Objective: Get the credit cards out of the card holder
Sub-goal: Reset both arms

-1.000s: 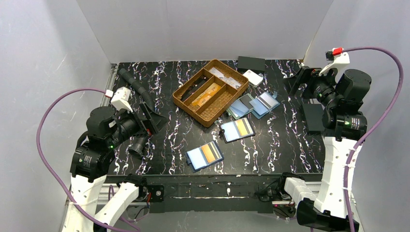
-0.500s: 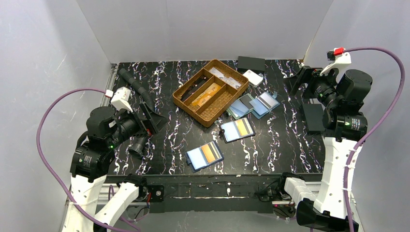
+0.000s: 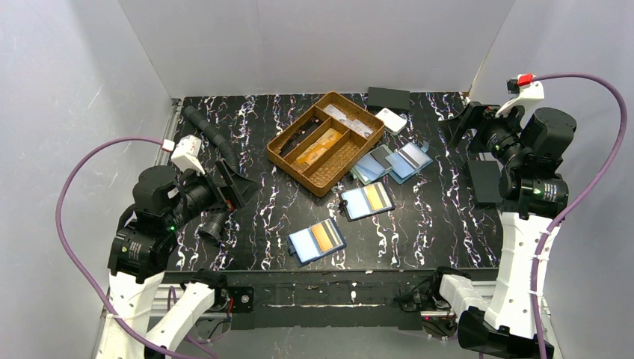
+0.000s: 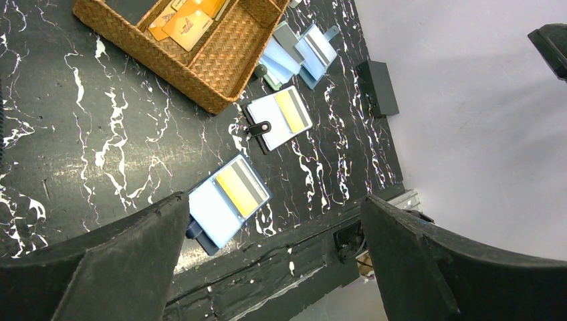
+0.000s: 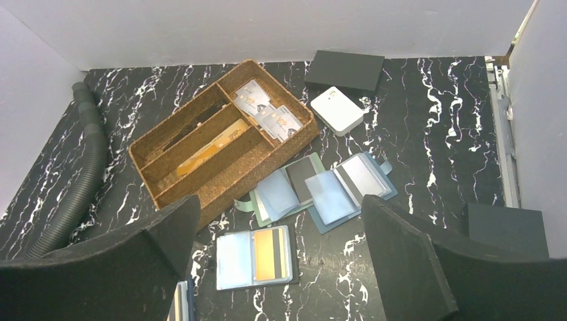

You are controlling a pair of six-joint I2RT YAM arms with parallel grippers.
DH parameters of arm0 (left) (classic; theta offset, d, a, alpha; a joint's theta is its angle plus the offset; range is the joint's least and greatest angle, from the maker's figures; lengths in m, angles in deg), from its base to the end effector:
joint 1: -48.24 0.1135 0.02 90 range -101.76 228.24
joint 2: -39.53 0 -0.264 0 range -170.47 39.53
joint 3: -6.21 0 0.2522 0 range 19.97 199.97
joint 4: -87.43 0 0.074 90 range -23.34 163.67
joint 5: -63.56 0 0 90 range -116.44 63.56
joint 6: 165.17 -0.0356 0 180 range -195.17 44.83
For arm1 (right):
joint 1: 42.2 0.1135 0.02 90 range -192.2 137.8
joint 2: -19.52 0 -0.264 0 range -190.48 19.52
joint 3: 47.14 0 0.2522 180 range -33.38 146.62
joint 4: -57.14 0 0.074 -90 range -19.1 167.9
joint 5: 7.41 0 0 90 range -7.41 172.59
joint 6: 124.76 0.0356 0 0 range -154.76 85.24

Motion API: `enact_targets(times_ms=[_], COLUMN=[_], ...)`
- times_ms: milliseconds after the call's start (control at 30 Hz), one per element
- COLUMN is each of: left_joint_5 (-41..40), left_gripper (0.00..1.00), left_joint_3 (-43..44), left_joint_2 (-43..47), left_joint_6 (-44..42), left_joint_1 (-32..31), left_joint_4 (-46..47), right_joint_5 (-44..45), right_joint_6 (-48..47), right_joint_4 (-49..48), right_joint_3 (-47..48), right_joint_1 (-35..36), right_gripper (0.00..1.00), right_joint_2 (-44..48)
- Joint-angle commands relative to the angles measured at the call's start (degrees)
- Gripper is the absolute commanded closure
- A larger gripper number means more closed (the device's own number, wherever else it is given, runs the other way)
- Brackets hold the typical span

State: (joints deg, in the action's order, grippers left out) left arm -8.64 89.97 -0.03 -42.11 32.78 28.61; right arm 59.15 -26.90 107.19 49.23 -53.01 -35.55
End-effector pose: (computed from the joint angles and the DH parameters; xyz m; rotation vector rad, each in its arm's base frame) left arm 0.0951 -0.0376 0.4302 -0.0632 1.9031 -0.8700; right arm 0.1635 -0.0168 0.4802 -0.0227 1.7207 0.3139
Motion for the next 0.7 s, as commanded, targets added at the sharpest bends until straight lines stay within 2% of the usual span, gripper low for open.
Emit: enact_targets(times_ms=[0, 667], left_joint_5=[0.7, 0.8], left_gripper=[0.01, 0.01], left_joint_3=[-0.4, -0.2], left_joint_2=[0.1, 0.4], left_joint_6=[-0.8, -0.9], left_joint_1=[0.3, 0.4], left_joint_4=[-0.5, -0.7], right_joint_5=[0.3, -0.1], right_joint_6=[1.3, 0.8], right_joint_4=[-2.2, -2.6], right_joint_3=[0.1, -0.8], right_joint_1=[-0.5, -0.9], right_gripper=[0.00, 0.00], right_joint_2=[0.7, 0.9])
